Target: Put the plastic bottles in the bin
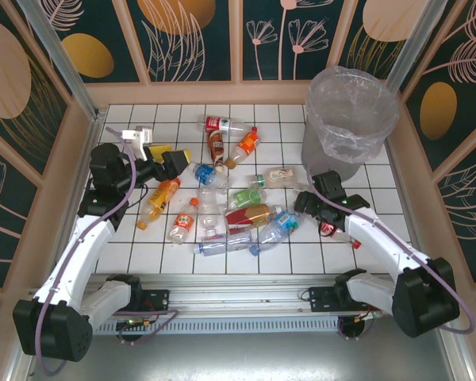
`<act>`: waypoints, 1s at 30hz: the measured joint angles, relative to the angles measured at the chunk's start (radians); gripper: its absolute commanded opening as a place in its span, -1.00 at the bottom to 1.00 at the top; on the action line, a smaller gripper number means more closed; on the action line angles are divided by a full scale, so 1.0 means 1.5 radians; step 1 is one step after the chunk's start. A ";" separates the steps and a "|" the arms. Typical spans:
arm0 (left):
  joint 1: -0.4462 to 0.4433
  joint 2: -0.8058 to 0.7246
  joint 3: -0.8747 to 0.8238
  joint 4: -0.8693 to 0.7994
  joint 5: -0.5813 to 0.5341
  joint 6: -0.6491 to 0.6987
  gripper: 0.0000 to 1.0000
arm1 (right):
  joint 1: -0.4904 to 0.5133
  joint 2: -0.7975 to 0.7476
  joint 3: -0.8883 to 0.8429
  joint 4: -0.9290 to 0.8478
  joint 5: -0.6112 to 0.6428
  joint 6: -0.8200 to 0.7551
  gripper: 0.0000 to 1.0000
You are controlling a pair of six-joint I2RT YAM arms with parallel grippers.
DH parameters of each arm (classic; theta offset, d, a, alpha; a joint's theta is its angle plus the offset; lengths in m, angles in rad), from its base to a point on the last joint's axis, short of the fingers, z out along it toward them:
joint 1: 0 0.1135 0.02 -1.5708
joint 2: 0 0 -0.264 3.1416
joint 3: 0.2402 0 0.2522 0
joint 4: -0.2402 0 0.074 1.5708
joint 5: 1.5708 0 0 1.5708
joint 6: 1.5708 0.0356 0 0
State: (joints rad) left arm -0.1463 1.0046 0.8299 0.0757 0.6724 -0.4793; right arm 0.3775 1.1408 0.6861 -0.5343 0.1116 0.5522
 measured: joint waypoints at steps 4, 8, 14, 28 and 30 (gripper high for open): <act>0.000 -0.001 0.000 -0.001 0.000 0.000 0.97 | 0.009 0.039 0.020 -0.001 0.026 -0.007 0.75; 0.000 -0.005 0.000 -0.001 0.000 0.000 0.97 | 0.019 0.068 0.036 -0.009 0.037 -0.017 0.76; 0.000 -0.009 0.000 -0.001 0.000 0.000 0.97 | 0.029 0.120 0.076 -0.040 0.053 -0.037 0.76; -0.001 -0.012 0.000 -0.001 -0.003 0.000 0.97 | 0.029 0.193 0.131 -0.086 0.012 -0.091 0.77; -0.001 -0.012 0.000 -0.001 -0.002 0.000 0.97 | 0.029 0.204 0.139 -0.091 0.012 -0.099 0.75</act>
State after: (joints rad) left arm -0.1471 0.9859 0.8299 0.0738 0.6689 -0.4797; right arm 0.4206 1.4475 0.8948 -0.6701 0.1291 0.4042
